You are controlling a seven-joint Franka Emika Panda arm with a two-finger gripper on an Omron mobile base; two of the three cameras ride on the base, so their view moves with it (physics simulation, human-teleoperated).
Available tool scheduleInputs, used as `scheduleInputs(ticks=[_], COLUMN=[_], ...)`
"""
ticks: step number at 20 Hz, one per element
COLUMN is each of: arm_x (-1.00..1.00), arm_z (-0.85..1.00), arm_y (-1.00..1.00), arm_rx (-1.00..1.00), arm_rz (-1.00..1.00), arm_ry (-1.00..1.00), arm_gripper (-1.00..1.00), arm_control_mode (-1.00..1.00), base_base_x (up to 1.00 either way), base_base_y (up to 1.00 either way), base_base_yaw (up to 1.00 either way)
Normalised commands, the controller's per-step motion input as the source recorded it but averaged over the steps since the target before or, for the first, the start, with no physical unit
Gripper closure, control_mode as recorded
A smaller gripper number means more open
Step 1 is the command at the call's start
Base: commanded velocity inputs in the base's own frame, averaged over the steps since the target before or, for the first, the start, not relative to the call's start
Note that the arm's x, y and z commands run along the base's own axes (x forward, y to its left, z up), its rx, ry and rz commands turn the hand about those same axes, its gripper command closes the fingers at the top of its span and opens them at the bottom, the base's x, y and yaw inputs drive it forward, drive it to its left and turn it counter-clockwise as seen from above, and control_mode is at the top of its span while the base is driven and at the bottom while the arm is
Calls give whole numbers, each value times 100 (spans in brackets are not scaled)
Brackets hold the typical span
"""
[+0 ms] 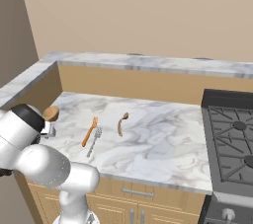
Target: Organize the utensils by type. Pick up the wooden spoons from the counter and place them in the open cabinet. Then pick up the metallic utensils from the counter and place them in the open drawer.
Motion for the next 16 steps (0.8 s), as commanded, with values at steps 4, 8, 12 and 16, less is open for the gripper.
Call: scheduleInputs(ticks=[4,8,12,16], arm_x=[0,0,0,-1], arm_z=[-18,-7,0,52], arm_y=[-18,-50,-57,-27], arm_rx=[1,2,7,4], arm_rz=[0,0,0,0], arm_ry=[-4,0,0,0], arm_gripper=[100,100,100,100], arm_control_mode=[-100,-100,-100,-100], base_base_x=[0,0,0,0], base_base_y=[0,0,0,0], base_base_yaw=[0,0,0,0])
